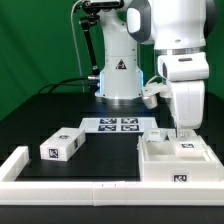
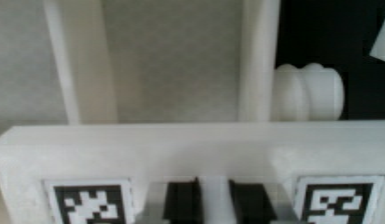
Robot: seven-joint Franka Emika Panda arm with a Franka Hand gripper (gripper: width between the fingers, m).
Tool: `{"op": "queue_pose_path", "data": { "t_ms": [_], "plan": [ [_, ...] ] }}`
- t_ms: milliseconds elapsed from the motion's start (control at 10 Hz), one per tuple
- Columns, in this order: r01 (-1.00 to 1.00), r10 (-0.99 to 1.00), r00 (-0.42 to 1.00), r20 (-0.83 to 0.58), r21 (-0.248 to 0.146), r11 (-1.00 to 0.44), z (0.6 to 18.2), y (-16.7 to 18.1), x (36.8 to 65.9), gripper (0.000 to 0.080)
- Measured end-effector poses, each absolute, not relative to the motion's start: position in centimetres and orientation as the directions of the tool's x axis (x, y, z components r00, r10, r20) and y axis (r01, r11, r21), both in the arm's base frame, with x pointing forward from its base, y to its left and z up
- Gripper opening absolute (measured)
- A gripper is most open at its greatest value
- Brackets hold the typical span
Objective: Assemble cabinet
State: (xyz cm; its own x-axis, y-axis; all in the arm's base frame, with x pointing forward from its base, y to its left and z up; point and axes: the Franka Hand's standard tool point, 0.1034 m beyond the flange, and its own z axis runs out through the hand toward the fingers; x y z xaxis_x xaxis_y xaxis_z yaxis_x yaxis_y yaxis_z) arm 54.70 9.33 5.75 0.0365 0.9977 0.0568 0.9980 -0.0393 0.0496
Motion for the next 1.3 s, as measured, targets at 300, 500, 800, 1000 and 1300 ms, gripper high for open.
{"op": "queue_pose_path", "data": {
  "t_ms": [300, 500, 800, 1000, 1300],
  "plan": [
    [0.996, 0.996, 0.038, 0.075, 0.082, -0.044, 5.7, 9.3, 54.6, 0.0070],
    [0.995, 0.996, 0.035, 0.079, 0.095, -0.042, 5.9, 9.2, 55.7, 0.0070],
    [0.993, 0.996, 0.029, 0.084, 0.111, -0.039, 6.1, 9.2, 58.0, 0.0070],
    [0.995, 0.996, 0.026, 0.079, 0.090, -0.034, 5.9, 9.1, 59.1, 0.0071],
    [0.998, 0.997, 0.023, 0.071, 0.062, -0.027, 5.7, 9.4, 59.3, 0.0074]
  ]
}}
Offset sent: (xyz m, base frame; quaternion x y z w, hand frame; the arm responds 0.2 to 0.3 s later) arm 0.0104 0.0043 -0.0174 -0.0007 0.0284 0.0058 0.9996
